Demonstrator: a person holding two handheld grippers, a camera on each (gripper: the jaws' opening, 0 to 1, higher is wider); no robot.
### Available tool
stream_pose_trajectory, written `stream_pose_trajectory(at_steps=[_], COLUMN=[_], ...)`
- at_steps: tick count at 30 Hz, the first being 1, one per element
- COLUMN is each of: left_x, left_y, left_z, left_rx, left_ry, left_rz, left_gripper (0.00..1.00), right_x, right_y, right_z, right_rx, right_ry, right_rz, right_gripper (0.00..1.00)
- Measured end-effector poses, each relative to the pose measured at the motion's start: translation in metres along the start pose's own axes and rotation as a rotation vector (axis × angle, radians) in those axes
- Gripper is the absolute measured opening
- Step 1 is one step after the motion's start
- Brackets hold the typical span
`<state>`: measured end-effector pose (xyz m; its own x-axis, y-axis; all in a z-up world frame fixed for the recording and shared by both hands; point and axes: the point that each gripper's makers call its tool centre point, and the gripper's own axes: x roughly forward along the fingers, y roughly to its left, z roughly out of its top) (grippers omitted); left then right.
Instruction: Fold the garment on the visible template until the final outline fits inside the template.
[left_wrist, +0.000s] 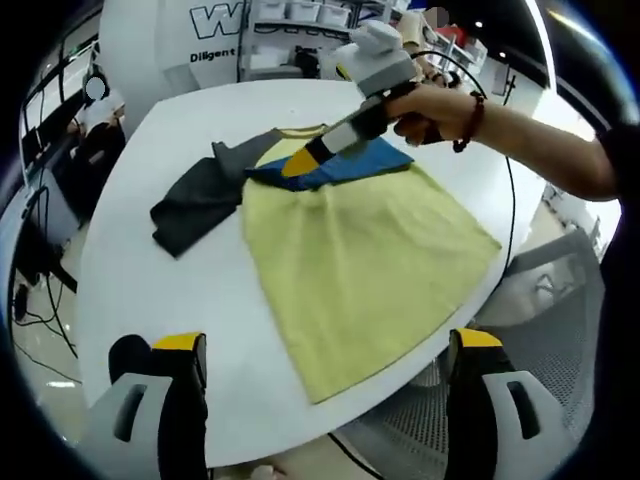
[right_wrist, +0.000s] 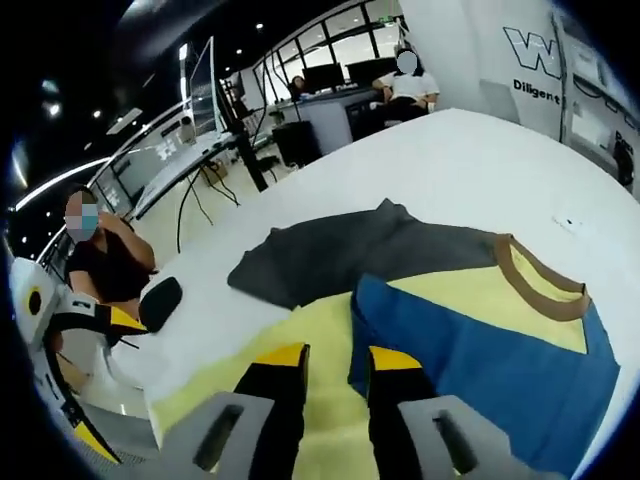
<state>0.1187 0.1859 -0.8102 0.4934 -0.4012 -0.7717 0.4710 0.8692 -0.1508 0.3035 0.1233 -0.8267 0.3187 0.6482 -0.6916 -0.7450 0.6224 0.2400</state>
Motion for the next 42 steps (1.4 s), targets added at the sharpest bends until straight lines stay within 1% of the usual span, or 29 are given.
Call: stream_pose_trajectory(at_steps=[2,4,6,7,9,11,15,22,23,27,29,33,35,38,40,42], left_x=[0.000,0.000,-0.001,-0.001,-0.001,-0.002,-0.003,-0.004,-0.004,-0.005,-0.005,-0.005,-0.005,-0.005,-0.005,-0.006], left_y=[-0.001,-0.001,-0.001,-0.001,-0.002,-0.002,0.000,0.001,0.000,-0.001,0.000,0.000,0.000,0.000,0.000,-0.002], left_z=[0.000,0.001,0.001,0.001,0.001,0.000,0.000,0.003,0.003,0.002,0.002,0.002,0.003,0.003,0.004,0.007], left_rx=[0.003,0.004,0.006,0.007,0.006,0.005,0.000,-0.003,-0.003,0.004,0.007,0.008,0.008,0.002,-0.001,0.001], left_ry=[0.001,-0.001,0.000,0.000,0.000,0.001,0.001,-0.011,-0.014,-0.009,-0.011,-0.014,-0.018,-0.014,-0.018,-0.028], left_rz=[0.000,-0.001,-0.001,-0.001,-0.002,-0.001,0.002,0.003,0.001,0.001,0.002,0.002,0.003,0.005,0.010,0.008], left_gripper=[0.99,0.99,0.99,0.99,0.99,0.99,0.98,0.98,0.98,0.98,0.97,0.97,0.98,0.98,0.99,0.99], right_x=[-0.002,-0.002,0.000,0.002,0.007,0.010,0.017,0.021,0.021,0.019,0.019,0.013,0.009,0.000,-0.005,-0.012], right_y=[-0.006,-0.012,-0.019,-0.020,-0.019,-0.018,-0.012,0.006,0.011,0.020,0.022,0.023,0.022,0.013,0.009,0.000], right_z=[0.006,0.002,-0.005,-0.006,-0.011,-0.012,-0.012,-0.014,-0.016,-0.019,-0.020,-0.017,-0.010,0.001,0.005,0.009], right_rx=[-0.033,-0.029,0.011,0.024,0.079,0.097,0.090,0.068,0.055,0.023,0.021,0.014,0.019,0.046,0.036,0.030], right_ry=[-0.035,-0.021,-0.009,-0.008,-0.006,-0.012,-0.009,0.006,0.008,0.020,0.024,0.012,-0.022,-0.068,-0.084,-0.101], right_rz=[-0.027,-0.045,-0.054,-0.050,-0.015,0.003,0.029,0.078,0.084,0.103,0.112,0.113,0.107,0.073,0.060,0.024], right_gripper=[0.21,0.26,0.30,0.31,0.30,0.30,0.28,0.24,0.23,0.23,0.23,0.25,0.29,0.41,0.47,0.54])
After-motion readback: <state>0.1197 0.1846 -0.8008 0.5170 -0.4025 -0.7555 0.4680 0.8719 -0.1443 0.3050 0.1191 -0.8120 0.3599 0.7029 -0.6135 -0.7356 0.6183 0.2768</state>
